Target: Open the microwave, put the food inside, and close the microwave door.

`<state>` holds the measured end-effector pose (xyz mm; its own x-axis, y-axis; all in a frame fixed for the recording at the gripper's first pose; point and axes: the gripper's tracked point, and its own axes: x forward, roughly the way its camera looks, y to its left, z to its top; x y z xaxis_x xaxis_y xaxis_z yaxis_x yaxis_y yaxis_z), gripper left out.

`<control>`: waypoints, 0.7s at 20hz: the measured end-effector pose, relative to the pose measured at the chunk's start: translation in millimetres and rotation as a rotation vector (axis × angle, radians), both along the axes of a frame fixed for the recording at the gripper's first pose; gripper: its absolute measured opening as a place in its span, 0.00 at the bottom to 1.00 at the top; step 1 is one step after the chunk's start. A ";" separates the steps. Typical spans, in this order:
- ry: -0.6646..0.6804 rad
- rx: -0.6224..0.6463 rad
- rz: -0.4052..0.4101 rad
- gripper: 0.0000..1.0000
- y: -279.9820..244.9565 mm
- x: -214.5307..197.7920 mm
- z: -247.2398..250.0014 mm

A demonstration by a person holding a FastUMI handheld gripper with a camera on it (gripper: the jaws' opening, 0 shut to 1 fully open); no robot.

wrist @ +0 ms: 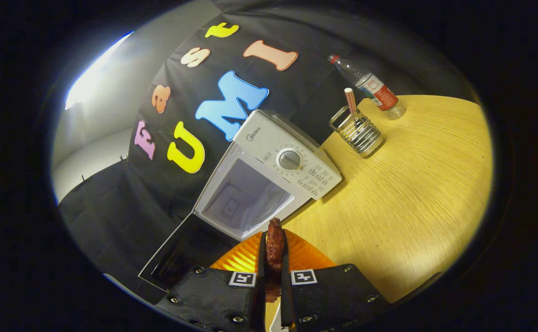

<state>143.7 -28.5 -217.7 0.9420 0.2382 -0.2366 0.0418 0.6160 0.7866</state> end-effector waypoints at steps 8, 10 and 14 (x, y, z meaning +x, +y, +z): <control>-0.041 -0.133 -0.045 0.13 62.4 65.2 24.0; -0.032 -0.162 -0.068 0.13 76.5 88.2 18.7; -0.018 -0.193 -0.074 0.13 106.9 133.5 5.4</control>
<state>277.2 78.5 -212.3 0.9597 0.1195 -0.2542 0.0799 0.7513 0.6552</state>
